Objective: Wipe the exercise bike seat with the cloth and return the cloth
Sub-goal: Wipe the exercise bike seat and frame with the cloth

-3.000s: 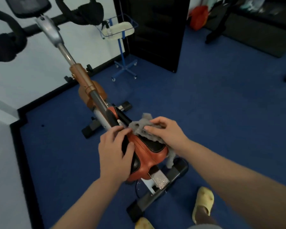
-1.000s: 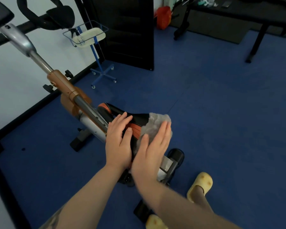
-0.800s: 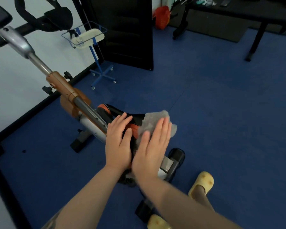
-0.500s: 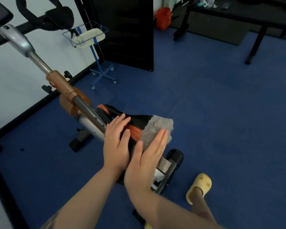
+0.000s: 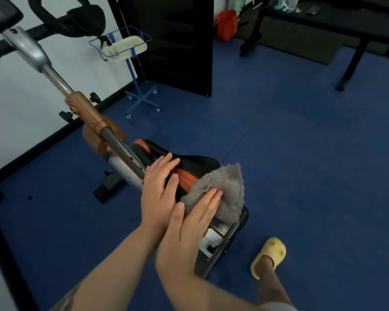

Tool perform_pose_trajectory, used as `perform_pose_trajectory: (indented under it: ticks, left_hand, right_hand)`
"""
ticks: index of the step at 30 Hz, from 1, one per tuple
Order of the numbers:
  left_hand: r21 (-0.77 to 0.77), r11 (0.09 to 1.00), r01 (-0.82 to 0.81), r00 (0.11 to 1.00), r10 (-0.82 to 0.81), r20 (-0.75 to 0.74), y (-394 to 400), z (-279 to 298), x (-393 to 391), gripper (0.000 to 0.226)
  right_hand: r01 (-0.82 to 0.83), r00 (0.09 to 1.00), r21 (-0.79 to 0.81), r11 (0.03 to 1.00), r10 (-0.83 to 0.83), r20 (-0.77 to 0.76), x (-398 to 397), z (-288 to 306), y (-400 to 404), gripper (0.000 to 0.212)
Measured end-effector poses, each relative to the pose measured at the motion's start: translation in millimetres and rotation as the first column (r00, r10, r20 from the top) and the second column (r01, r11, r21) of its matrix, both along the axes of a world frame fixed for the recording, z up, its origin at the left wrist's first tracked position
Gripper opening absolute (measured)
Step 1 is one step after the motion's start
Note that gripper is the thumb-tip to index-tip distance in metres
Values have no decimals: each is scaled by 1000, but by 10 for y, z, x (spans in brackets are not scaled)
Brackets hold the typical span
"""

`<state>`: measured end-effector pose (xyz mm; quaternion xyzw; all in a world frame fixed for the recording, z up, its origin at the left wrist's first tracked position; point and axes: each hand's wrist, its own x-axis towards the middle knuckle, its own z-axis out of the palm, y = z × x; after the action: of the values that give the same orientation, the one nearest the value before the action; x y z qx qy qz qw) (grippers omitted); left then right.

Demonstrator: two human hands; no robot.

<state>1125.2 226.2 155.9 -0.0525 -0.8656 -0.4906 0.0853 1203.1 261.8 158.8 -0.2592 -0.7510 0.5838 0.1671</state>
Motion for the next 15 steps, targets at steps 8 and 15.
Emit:
perform_pose_trajectory:
  ticks: [8, 15]
  left_hand:
    - [30, 999, -30, 999, 29, 31, 50, 45, 2, 36]
    - [2, 1000, -29, 999, 29, 41, 51, 77, 50, 39]
  right_hand:
    - [-87, 995, 113, 990, 81, 57, -760, -39, 804, 54]
    - [-390, 909, 514, 764, 409, 81, -301, -142, 892, 54]
